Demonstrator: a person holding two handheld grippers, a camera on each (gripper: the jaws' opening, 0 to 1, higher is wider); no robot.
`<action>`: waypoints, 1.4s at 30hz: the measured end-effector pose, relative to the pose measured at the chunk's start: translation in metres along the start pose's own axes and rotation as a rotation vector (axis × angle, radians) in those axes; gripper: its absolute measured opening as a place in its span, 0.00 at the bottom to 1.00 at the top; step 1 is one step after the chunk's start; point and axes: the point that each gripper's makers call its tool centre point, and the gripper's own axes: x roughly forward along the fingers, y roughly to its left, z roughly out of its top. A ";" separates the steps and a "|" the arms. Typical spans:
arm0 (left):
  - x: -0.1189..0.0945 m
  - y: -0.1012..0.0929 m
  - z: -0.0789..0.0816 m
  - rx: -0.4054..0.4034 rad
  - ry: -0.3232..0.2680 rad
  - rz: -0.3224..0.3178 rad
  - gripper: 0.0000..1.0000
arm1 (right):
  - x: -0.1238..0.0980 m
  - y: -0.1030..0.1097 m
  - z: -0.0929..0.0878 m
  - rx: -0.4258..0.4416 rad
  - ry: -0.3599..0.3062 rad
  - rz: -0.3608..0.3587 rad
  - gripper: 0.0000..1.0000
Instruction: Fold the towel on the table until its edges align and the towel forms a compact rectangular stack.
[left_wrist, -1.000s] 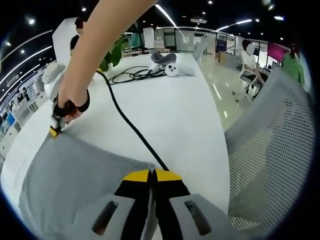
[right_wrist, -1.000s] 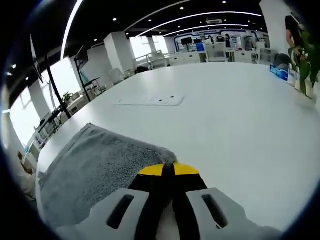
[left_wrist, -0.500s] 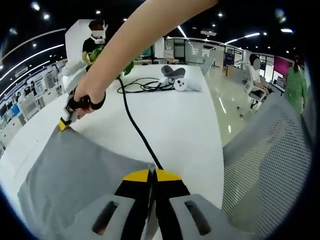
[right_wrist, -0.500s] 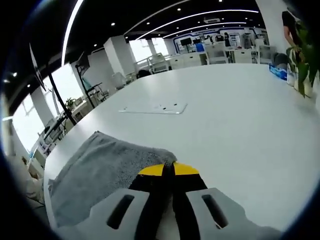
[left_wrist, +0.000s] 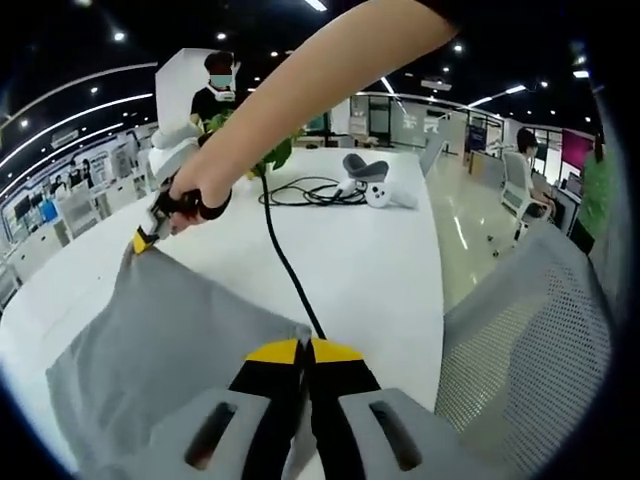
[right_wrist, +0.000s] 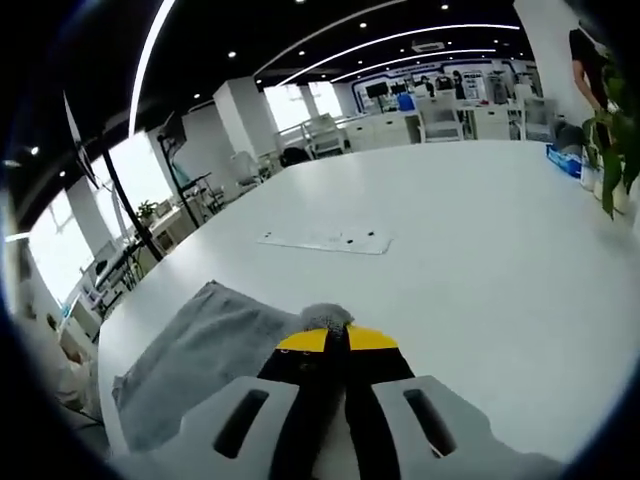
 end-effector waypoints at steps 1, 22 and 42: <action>-0.002 0.001 0.000 0.001 0.000 0.006 0.02 | 0.001 0.002 0.002 0.001 0.000 0.001 0.02; -0.057 0.023 0.006 -0.087 -0.091 0.090 0.02 | 0.006 0.038 0.036 0.038 -0.011 -0.014 0.02; -0.108 0.046 -0.013 -0.162 -0.104 0.180 0.02 | 0.011 0.084 0.055 0.040 -0.034 0.006 0.02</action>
